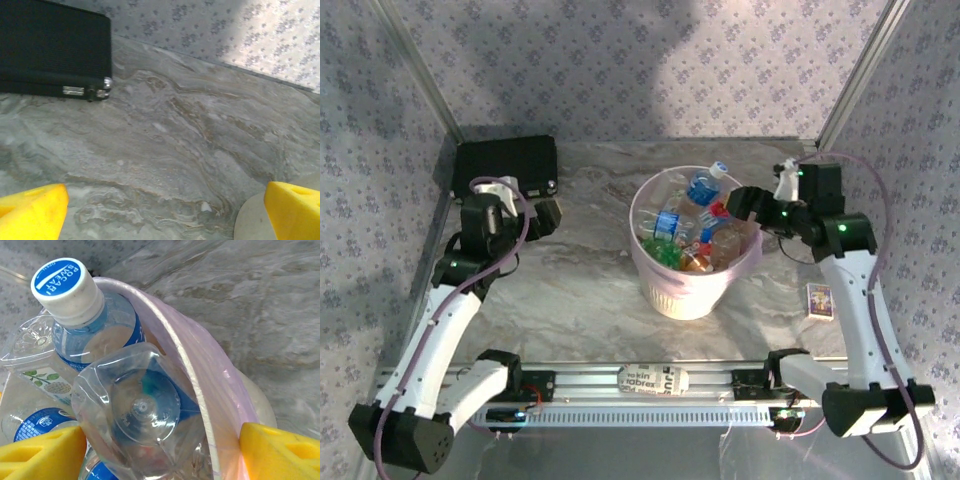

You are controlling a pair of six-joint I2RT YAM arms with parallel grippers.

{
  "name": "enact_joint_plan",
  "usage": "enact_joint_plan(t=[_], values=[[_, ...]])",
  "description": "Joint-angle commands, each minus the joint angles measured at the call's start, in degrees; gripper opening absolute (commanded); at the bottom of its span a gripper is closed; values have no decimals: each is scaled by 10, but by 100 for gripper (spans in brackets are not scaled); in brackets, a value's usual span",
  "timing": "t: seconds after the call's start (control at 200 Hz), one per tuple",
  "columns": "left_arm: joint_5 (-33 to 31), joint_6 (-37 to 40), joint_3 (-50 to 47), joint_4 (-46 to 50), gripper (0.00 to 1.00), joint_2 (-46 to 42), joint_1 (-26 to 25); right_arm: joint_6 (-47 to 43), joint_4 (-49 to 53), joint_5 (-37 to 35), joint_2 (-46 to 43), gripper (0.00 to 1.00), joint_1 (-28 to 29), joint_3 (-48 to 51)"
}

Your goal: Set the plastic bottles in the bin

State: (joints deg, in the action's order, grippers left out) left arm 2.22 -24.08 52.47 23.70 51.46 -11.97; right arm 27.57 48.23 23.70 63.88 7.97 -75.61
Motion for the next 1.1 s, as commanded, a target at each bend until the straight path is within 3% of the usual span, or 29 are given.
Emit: enact_joint_plan(t=[0.0, 0.315, 0.555, 0.685, 0.785, 0.949, 1.094], values=[[-8, 3, -18, 31, 100, -23, 24, 40, -53, -20, 36, 82, 60, -1], [-18, -5, -54, 24, 100, -19, 36, 72, -151, -51, 162, 82, 176, -70], [-16, -11, -63, 11, 100, -11, 35, 61, -162, -45, 223, 82, 203, -140], [-37, -7, -72, -4, 100, -10, 36, 18, -100, -72, 215, 88, 178, -193], [-61, 0, -78, -9, 100, -4, 36, -12, -74, -72, 190, 99, 135, -203], [-107, 16, -101, -44, 100, 14, 43, -68, -56, -68, 139, 99, 37, -161], [-148, 38, -147, -109, 100, 17, 61, -144, -60, -115, 117, 99, -30, -94]])
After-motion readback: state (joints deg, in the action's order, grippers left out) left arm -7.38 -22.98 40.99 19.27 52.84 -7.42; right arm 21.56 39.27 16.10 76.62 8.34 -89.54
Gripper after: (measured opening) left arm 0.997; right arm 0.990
